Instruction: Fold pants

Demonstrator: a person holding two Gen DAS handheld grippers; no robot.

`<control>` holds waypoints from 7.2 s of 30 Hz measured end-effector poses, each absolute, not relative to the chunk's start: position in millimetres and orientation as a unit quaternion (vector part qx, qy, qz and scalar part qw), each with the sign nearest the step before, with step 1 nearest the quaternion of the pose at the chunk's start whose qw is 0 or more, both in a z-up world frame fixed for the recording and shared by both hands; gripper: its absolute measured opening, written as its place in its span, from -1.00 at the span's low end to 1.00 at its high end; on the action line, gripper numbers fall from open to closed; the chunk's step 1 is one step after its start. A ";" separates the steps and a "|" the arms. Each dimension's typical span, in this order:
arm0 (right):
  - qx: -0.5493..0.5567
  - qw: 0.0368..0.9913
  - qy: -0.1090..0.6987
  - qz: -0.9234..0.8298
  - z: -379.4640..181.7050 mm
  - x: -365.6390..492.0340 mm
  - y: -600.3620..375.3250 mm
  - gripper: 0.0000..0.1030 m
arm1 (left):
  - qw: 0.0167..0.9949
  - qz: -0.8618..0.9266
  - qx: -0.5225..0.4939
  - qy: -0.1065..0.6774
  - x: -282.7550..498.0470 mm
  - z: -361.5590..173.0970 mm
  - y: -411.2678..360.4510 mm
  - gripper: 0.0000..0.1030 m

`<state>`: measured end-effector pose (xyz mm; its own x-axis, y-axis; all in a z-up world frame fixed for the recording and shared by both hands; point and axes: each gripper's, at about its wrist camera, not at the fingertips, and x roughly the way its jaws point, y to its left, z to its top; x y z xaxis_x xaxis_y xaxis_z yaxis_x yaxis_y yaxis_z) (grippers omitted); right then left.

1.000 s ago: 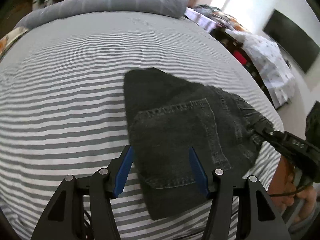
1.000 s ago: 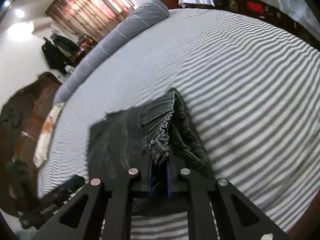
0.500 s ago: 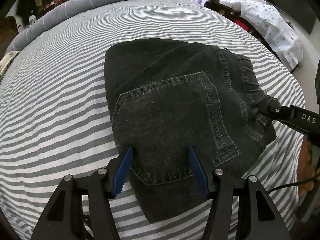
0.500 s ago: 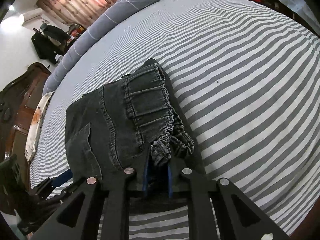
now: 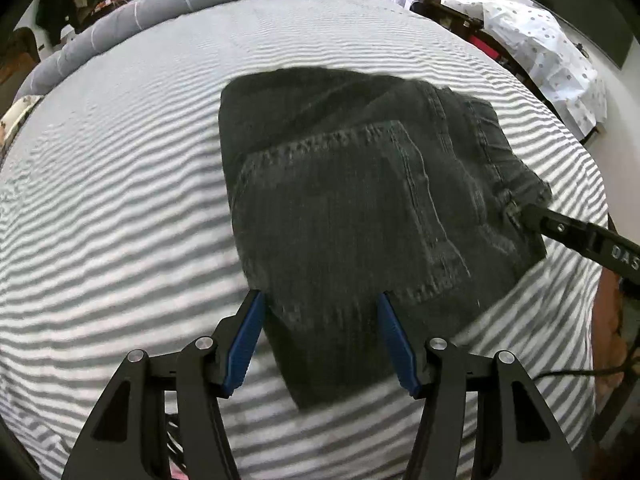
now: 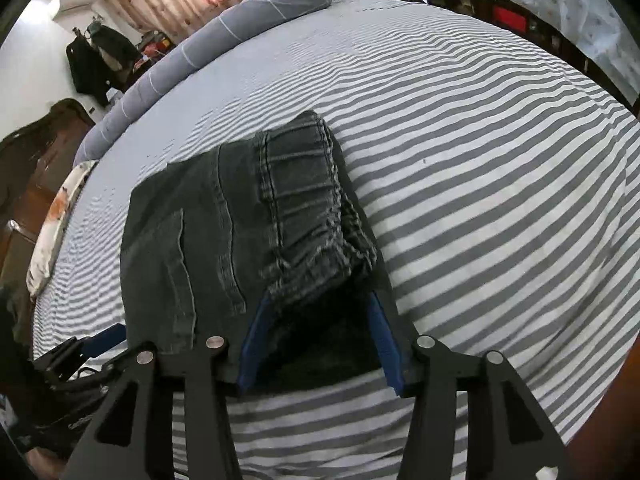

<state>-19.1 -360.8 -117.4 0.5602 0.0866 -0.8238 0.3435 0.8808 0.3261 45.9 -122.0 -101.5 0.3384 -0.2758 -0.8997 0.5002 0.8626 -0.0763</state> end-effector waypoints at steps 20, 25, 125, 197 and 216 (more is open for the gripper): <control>0.196 0.872 0.443 -0.067 -75.8 6.3 -378.6 0.13 | 0.828 -0.274 0.020 0.489 80.7 -57.7 -99.7 0.18; 0.169 0.871 0.457 -0.066 -76.1 54.1 -384.3 0.13 | 0.838 -0.257 0.015 0.481 128.5 -51.5 -118.8 0.18; 0.263 0.801 0.496 0.207 -78.3 251.3 -135.8 -0.50 | 0.834 -0.128 -0.107 0.526 225.1 -49.1 122.7 -0.71; 0.007 0.896 0.442 0.037 -34.5 86.9 -65.8 0.95 | 0.895 0.029 0.019 0.444 61.7 -51.1 135.8 0.64; -0.016 0.890 0.455 0.027 -45.6 83.6 -58.1 0.96 | 0.890 0.021 0.014 0.455 66.1 -57.4 135.0 0.64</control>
